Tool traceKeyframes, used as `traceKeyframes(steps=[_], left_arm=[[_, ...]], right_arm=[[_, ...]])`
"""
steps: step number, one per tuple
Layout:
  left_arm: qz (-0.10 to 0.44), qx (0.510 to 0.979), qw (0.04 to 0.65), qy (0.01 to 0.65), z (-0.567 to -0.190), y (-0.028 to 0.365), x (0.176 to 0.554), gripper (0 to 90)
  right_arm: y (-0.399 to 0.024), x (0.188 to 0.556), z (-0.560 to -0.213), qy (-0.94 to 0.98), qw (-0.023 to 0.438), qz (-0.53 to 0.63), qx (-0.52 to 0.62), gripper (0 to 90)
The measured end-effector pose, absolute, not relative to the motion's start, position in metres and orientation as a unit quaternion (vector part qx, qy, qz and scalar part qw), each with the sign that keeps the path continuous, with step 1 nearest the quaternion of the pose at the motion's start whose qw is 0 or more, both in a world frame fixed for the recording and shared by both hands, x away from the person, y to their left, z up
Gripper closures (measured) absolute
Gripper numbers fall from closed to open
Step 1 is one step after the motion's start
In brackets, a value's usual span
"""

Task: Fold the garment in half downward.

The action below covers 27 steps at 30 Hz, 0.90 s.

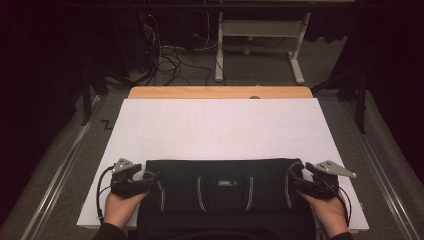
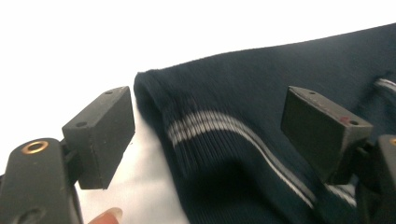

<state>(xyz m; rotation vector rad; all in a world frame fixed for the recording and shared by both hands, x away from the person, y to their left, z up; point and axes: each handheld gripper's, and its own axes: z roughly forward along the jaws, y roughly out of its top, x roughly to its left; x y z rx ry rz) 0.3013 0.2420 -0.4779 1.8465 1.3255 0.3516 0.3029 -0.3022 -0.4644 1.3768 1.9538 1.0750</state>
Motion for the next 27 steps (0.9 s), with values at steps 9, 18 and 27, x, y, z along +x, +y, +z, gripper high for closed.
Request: traceKeyframes(steps=[9,18,27], left_arm=[[0.121,0.754,0.369,0.530,-0.485,0.235,0.315,19.0],[0.119,0.765,0.376,0.509,-0.487,0.233,0.307,53.2],[0.101,0.766,0.394,0.498,-0.488,0.234,0.306,64.6]], right_arm=[[-0.302,0.333,-0.475,0.730,0.217,0.350,0.545,32.4],[-0.303,0.327,-0.475,0.737,0.175,0.378,0.533,67.2],[-0.296,0.323,-0.475,0.751,0.195,0.375,0.507,76.3]])
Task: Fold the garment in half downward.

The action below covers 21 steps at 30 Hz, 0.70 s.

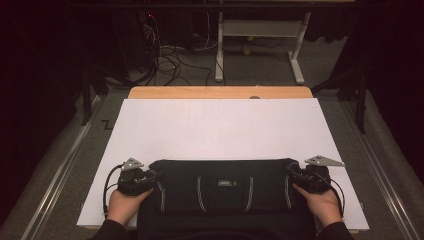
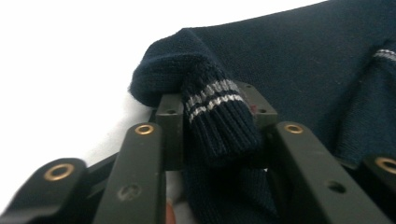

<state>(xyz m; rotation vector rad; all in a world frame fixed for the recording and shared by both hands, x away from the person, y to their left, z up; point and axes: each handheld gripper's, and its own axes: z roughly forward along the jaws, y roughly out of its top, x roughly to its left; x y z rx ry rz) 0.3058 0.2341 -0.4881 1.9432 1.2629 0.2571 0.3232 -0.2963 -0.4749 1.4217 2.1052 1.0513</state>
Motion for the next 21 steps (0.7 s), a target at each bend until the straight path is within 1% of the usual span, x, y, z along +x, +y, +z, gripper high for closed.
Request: traceKeyframes(steps=[4,7,16,21], left_arm=[[0.105,0.767,0.395,0.495,-0.487,0.233,0.304,68.7],[0.122,0.766,0.405,0.485,-0.484,0.232,0.301,70.4],[0.164,0.752,0.434,0.469,-0.472,0.232,0.295,71.3],[0.174,0.755,0.437,0.456,-0.467,0.231,0.299,71.7]], right_arm=[[-0.294,0.320,-0.474,0.753,0.212,0.373,0.499,77.3],[-0.294,0.317,-0.472,0.752,0.221,0.376,0.495,77.6],[-0.294,0.310,-0.463,0.737,0.257,0.402,0.478,78.3],[-0.296,0.311,-0.457,0.730,0.257,0.417,0.477,78.8]])
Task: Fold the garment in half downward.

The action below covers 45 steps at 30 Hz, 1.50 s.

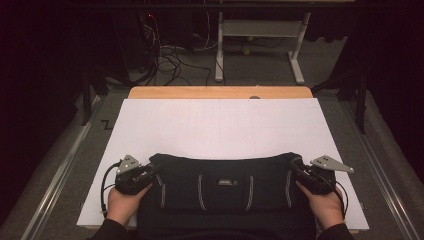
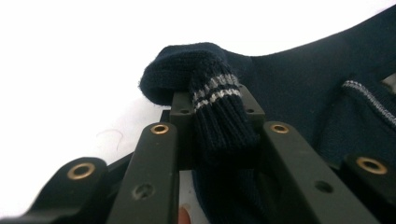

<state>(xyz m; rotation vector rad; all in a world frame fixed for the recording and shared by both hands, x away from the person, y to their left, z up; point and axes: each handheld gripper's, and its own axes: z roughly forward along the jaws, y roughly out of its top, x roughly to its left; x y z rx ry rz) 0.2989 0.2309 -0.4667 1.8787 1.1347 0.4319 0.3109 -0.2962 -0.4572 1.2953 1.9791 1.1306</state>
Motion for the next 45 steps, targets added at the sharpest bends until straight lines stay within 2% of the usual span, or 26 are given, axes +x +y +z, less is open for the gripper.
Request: traceKeyframes(steps=[13,33,45], left_arm=[[0.194,0.744,0.433,0.469,-0.454,0.228,0.330,72.3],[0.232,0.743,0.410,0.475,-0.427,0.224,0.384,72.2],[0.246,0.719,0.419,0.497,-0.421,0.224,0.410,72.0]], right_arm=[[-0.295,0.329,-0.437,0.716,0.293,0.427,0.468,79.5],[-0.285,0.383,-0.416,0.706,0.338,0.411,0.467,79.4],[-0.280,0.411,-0.401,0.695,0.363,0.413,0.463,79.2]])
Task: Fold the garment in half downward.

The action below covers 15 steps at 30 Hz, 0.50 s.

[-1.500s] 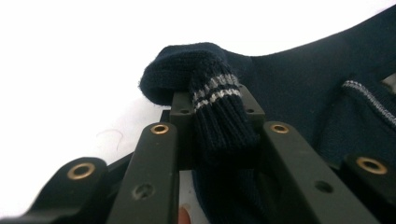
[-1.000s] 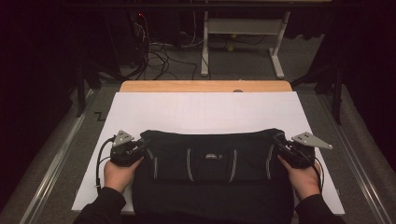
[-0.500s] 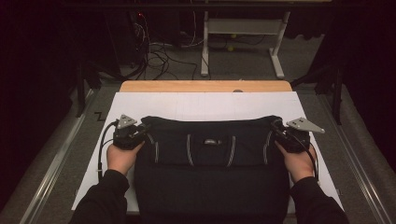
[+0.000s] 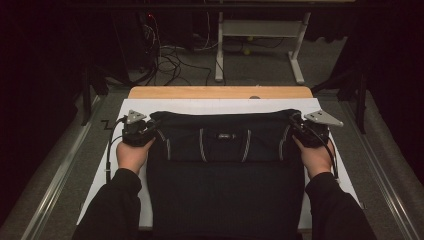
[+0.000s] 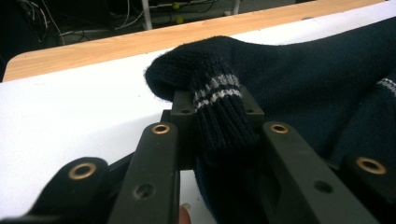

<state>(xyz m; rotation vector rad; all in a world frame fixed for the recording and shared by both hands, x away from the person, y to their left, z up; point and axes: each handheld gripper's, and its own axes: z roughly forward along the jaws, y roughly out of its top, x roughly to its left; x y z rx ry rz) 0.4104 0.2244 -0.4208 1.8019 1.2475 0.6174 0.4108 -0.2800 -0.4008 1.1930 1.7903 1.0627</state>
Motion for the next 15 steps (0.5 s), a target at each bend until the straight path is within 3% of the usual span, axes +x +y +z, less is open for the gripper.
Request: traceKeyframes(steps=[15], left_arm=[[0.223,0.727,0.371,0.533,-0.451,0.217,0.431,70.4]], right_arm=[[-0.268,0.447,-0.437,0.728,0.339,0.346,0.484,77.3]])
